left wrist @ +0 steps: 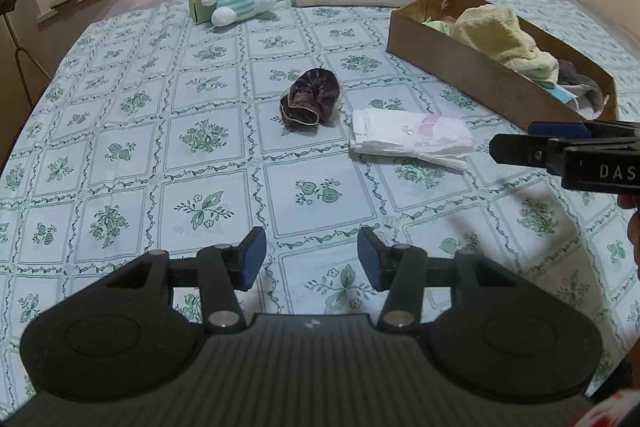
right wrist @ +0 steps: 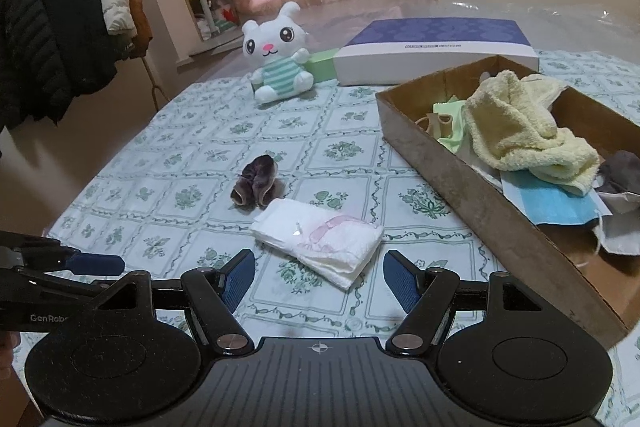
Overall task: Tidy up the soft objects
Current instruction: 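Move both tools back toward the white pad and purple scrunchie, then grasp the white pad with the right gripper while the left gripper grasps the purple scrunchie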
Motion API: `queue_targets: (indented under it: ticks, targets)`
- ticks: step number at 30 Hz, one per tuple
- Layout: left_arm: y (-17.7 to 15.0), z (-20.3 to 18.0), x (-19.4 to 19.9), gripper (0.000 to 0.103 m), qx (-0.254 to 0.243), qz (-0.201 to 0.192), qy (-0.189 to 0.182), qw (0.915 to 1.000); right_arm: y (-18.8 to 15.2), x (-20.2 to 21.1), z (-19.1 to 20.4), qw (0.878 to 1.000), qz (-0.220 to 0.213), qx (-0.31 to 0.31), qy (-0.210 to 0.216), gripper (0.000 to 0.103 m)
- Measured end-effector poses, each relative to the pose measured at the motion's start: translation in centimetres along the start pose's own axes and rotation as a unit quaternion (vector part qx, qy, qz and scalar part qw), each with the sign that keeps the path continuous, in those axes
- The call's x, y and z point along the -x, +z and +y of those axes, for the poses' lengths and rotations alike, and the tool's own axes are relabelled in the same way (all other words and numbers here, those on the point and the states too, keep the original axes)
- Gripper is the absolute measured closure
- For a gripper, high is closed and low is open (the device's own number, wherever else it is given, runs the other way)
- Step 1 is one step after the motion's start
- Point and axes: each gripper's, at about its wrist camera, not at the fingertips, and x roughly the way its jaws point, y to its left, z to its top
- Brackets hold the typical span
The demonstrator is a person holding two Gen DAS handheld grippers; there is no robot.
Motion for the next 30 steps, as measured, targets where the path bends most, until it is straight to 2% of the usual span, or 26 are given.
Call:
queue_targets:
  ticks: [13,18,24,30]
  targets:
    - [2.0,1.2,-4.5,0.055,0.006,0.006,0.013,0.9999,2.1,-6.6,-0.9,0.999,0.007,0.030,0.009,0.032]
    - [2.6,1.7,-6.0,0.055,0.011,0.008,0.013,0.9998,2.7,-9.4,-2.6,0.999,0.020,0.015,0.025,0.032]
    - [2.6,2.2,-6.9,0.055,0.014,0.014,0.014,0.9997,1.6,-8.4,-2.9,0.998,0.028,0.015,0.054,0.032]
    - [2.2,2.3,-7.2,0.055,0.017,0.020,0.013,0.9996,-0.4,-6.5,-0.2,0.996,0.037,0.052,0.068,0.032]
